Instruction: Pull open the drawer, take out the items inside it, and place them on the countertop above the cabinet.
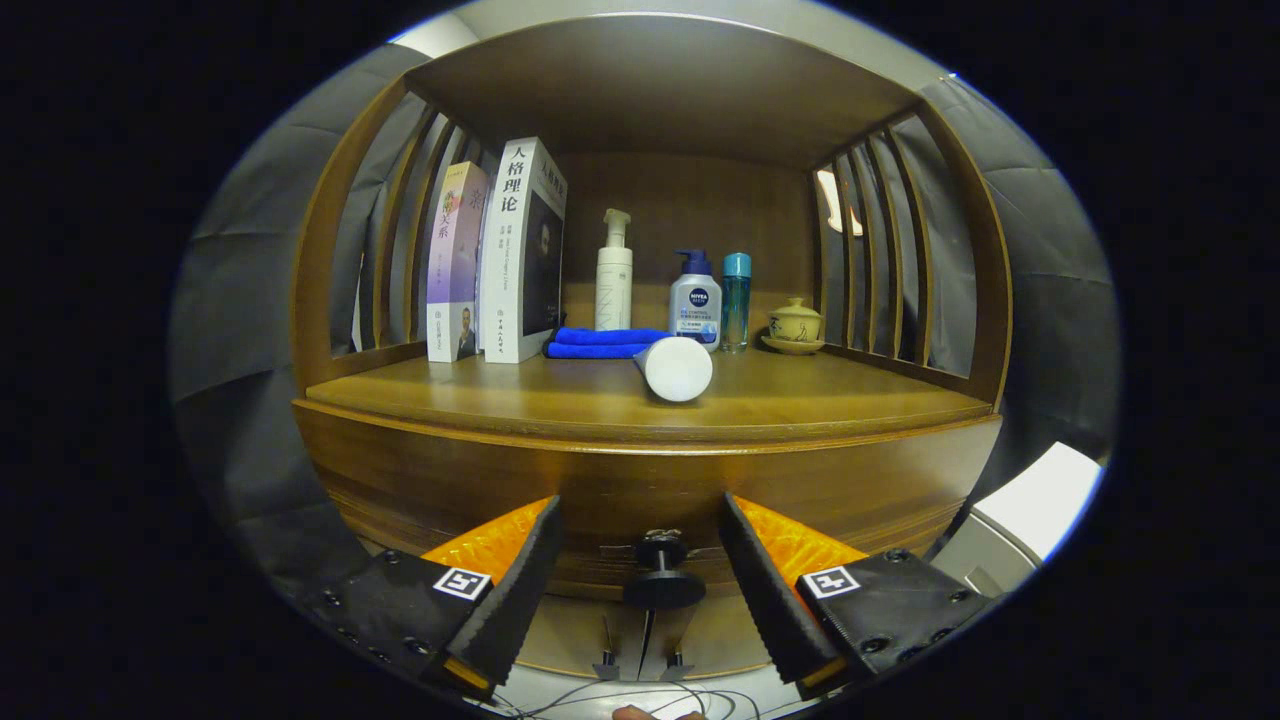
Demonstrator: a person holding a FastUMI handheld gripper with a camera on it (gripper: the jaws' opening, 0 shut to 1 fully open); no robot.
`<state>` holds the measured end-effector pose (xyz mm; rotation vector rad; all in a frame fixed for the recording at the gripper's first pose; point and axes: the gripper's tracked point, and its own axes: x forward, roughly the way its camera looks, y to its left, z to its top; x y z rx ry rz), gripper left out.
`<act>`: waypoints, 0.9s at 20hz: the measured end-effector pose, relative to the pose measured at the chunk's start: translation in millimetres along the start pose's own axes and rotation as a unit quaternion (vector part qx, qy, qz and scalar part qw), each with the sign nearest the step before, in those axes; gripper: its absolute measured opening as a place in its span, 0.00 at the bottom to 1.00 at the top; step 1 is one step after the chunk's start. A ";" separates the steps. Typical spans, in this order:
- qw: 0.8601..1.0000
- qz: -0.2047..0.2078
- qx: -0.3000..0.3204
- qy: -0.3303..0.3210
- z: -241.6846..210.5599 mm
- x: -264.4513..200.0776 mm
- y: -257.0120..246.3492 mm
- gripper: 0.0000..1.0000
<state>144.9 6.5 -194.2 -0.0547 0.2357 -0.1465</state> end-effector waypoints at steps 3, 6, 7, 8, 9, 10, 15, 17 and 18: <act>1.000 0.007 0.025 -0.011 17.4 -16.4 -3.4 0.97; 0.998 -0.004 0.034 -0.053 52.2 -47.6 -19.0 0.97; 0.997 -0.007 0.037 -0.065 62.3 -59.0 -23.2 0.97; 0.996 -0.007 0.040 -0.075 71.7 -69.7 -26.6 0.97; 0.996 -0.007 0.043 -0.084 80.7 -81.7 -30.4 0.97; 0.995 -0.005 0.046 -0.093 89.9 -93.3 -33.3 0.97; 0.989 0.017 0.058 -0.137 134.3 -151.0 -40.6 0.97; 0.986 0.022 0.061 -0.154 149.8 -173.1 -45.2 0.97; 0.985 0.023 0.059 -0.160 155.7 -182.5 -47.8 0.97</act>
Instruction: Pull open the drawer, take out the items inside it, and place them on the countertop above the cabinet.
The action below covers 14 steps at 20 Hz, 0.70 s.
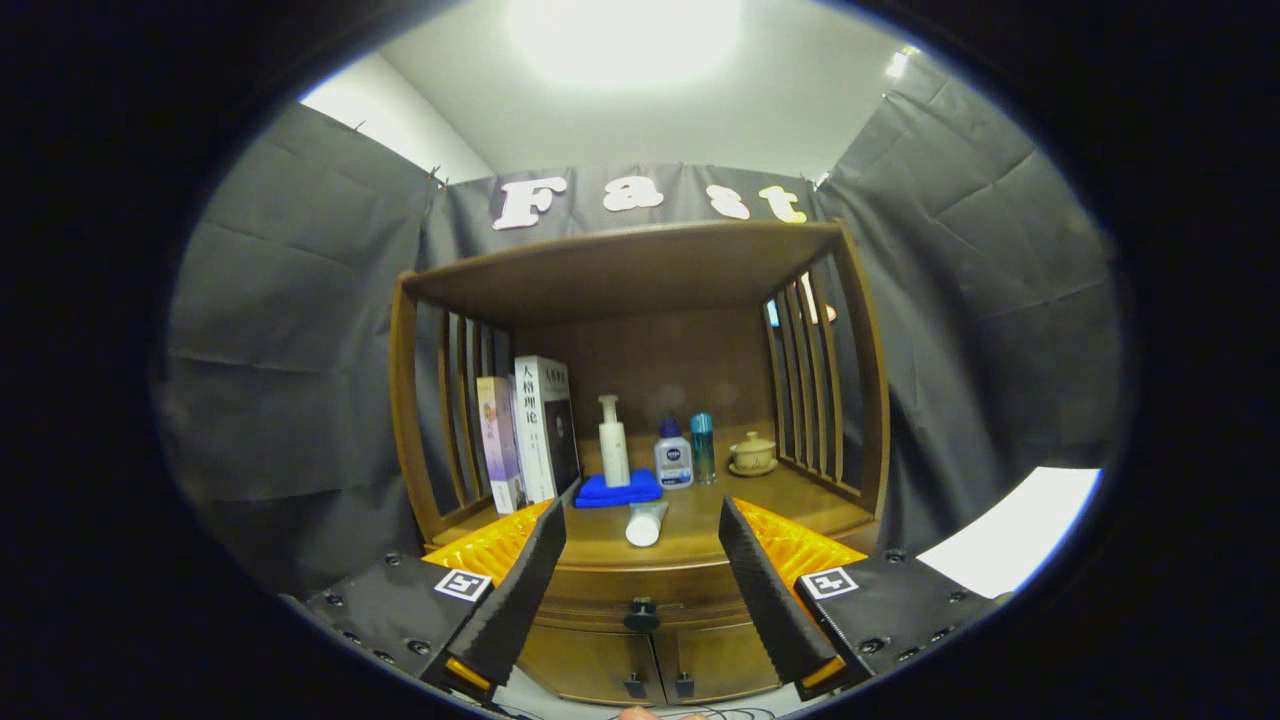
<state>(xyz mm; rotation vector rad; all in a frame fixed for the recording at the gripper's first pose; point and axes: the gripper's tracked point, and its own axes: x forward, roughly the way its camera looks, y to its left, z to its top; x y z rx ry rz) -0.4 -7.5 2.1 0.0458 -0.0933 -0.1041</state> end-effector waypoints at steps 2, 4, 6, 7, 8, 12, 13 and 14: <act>1.000 0.002 0.000 -0.014 19.3 -15.0 -0.7 0.96; 1.000 0.007 0.001 -0.027 36.0 -28.3 0.8 0.96; 0.999 0.007 -0.005 -0.033 48.5 -39.6 -0.1 0.96; 0.999 0.010 -0.007 -0.032 52.5 -44.7 1.3 0.96; 0.999 0.015 -0.007 -0.035 57.1 -48.0 5.2 0.96; 0.998 0.010 -0.033 -0.047 64.7 -55.8 5.8 0.97; 0.998 0.014 -0.036 -0.043 61.3 -54.2 10.9 0.97; 0.998 0.019 -0.037 -0.038 57.3 -52.5 16.1 0.97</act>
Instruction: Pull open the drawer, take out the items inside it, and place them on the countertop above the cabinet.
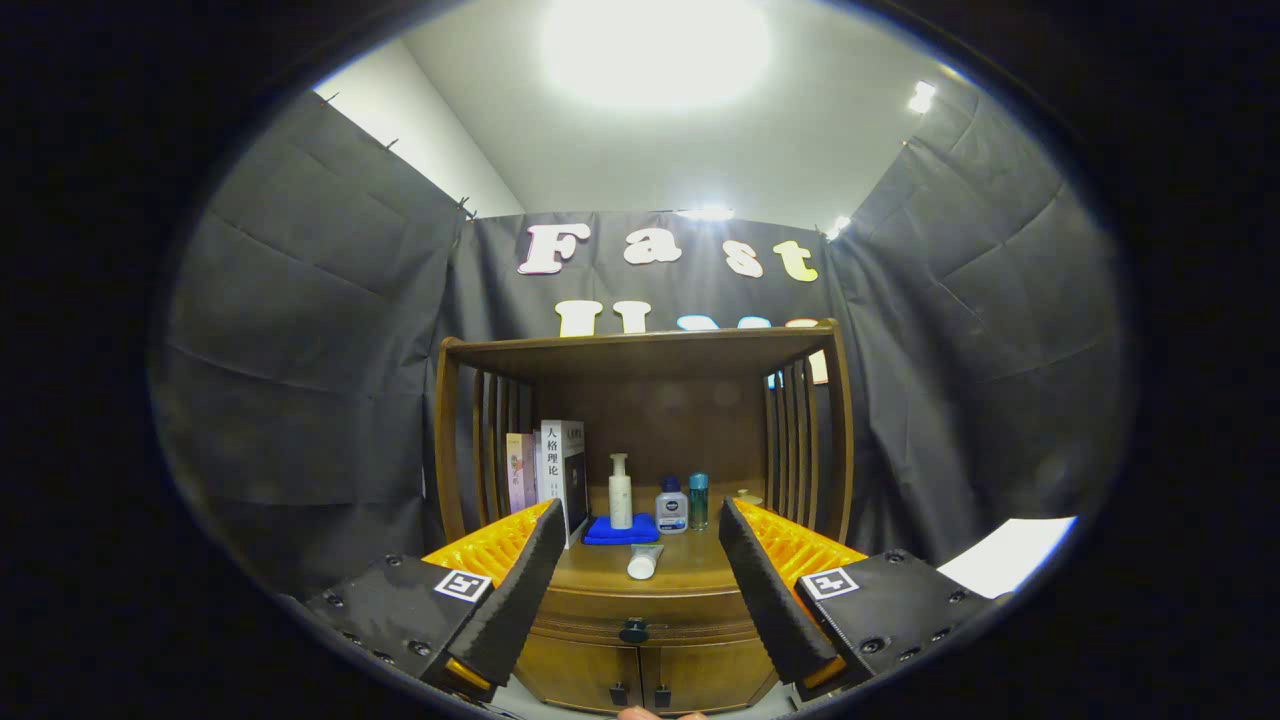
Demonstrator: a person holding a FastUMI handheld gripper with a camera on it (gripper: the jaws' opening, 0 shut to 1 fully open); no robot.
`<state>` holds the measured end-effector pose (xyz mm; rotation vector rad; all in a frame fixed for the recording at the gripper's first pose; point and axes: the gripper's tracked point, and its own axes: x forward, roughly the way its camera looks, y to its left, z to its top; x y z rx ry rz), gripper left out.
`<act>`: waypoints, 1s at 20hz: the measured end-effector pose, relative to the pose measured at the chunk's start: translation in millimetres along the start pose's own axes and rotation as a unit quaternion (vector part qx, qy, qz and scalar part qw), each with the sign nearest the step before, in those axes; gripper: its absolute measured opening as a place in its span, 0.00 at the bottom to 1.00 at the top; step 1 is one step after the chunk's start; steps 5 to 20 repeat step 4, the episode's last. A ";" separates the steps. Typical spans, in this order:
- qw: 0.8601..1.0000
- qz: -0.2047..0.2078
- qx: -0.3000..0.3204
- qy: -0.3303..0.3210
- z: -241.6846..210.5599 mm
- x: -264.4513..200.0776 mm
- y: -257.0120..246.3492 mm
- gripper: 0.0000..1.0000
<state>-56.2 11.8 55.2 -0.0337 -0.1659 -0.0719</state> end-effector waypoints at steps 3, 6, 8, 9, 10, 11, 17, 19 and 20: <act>1.000 0.004 -0.010 0.007 -6.7 2.7 4.8 0.97; 1.000 0.002 -0.013 0.007 -6.8 2.4 4.6 0.97; 1.000 0.002 -0.013 0.007 -6.8 2.4 4.6 0.97; 1.000 0.002 -0.013 0.007 -6.8 2.4 4.6 0.97; 1.000 0.002 -0.013 0.007 -6.8 2.4 4.6 0.97; 1.000 0.002 -0.013 0.007 -6.8 2.4 4.6 0.97; 1.000 0.002 -0.013 0.007 -6.8 2.4 4.6 0.97; 1.000 0.002 -0.013 0.007 -6.8 2.4 4.6 0.97; 1.000 0.002 -0.013 0.007 -6.8 2.4 4.6 0.97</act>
